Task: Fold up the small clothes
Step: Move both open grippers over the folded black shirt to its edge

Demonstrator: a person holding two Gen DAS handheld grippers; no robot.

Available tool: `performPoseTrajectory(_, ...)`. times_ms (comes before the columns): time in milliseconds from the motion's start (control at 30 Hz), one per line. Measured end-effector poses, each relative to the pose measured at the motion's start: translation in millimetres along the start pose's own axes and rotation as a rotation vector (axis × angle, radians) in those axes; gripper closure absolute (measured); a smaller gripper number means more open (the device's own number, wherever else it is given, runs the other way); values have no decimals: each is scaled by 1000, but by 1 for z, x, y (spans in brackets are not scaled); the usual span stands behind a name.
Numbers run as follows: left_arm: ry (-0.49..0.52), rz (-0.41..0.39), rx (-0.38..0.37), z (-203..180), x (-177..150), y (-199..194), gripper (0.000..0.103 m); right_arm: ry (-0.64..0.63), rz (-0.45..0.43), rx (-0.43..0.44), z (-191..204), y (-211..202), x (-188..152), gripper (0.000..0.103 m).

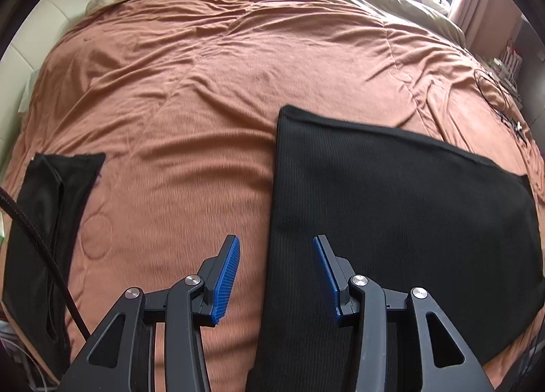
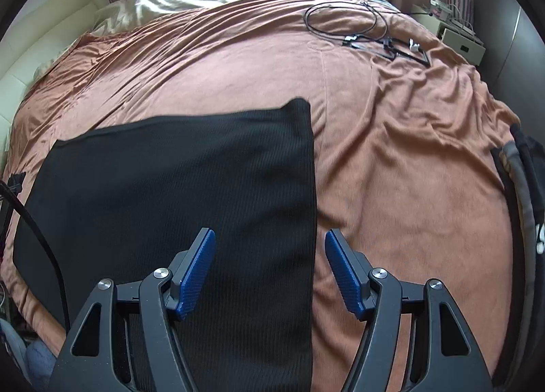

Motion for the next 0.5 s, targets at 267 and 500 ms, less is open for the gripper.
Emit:
performPoseTrajectory(267, 7, 61, -6, 4, -57, -2, 56, 17, 49, -29, 0, -14, -42, 38)
performPoseTrajectory(500, -10, 92, 10, 19, -93, -4, 56, 35, 70, -57, 0, -21, -80, 38)
Point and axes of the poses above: each gripper's, at about its wrist camera, not at the fingertips, and y roughly the way its jaws point, z to its left, x to its top, the point moved 1 cm from there along y, roughly the way its jaws point, and after that the axes turned 2 degrees about x, right-handed, at the moved point
